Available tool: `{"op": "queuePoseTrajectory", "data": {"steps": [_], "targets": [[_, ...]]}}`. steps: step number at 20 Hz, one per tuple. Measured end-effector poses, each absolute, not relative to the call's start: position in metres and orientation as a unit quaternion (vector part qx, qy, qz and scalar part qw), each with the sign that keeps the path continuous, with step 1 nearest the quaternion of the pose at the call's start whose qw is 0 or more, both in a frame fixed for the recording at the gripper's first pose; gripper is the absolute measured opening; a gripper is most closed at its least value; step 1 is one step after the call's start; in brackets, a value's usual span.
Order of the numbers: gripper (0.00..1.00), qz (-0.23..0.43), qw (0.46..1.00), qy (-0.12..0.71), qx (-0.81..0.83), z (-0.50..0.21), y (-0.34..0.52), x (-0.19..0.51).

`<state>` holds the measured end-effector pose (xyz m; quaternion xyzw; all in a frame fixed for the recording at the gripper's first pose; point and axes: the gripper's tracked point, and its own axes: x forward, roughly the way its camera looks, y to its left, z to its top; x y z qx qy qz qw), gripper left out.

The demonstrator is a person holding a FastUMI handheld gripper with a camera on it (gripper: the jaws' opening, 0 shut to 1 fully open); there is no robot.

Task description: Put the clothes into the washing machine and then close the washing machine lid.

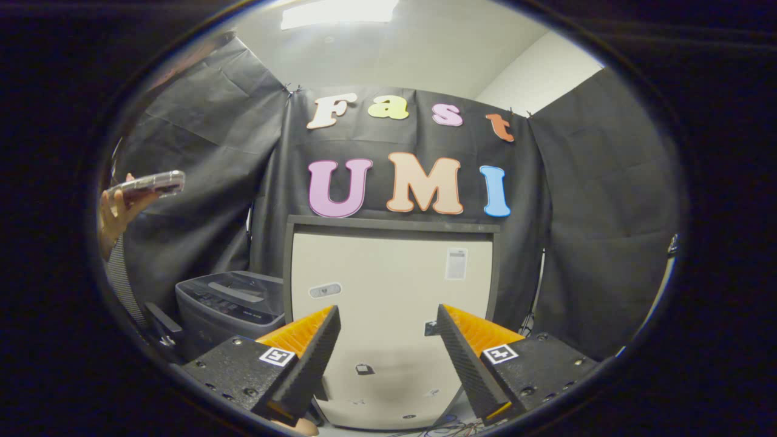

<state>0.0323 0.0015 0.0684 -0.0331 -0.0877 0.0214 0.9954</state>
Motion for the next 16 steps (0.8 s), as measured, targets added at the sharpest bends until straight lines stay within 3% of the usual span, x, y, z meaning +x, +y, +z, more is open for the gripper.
{"op": "queuePoseTrajectory", "data": {"steps": [16], "targets": [[0.97,0.04,0.999,-0.02,0.003,0.015,0.005,0.021]]}}
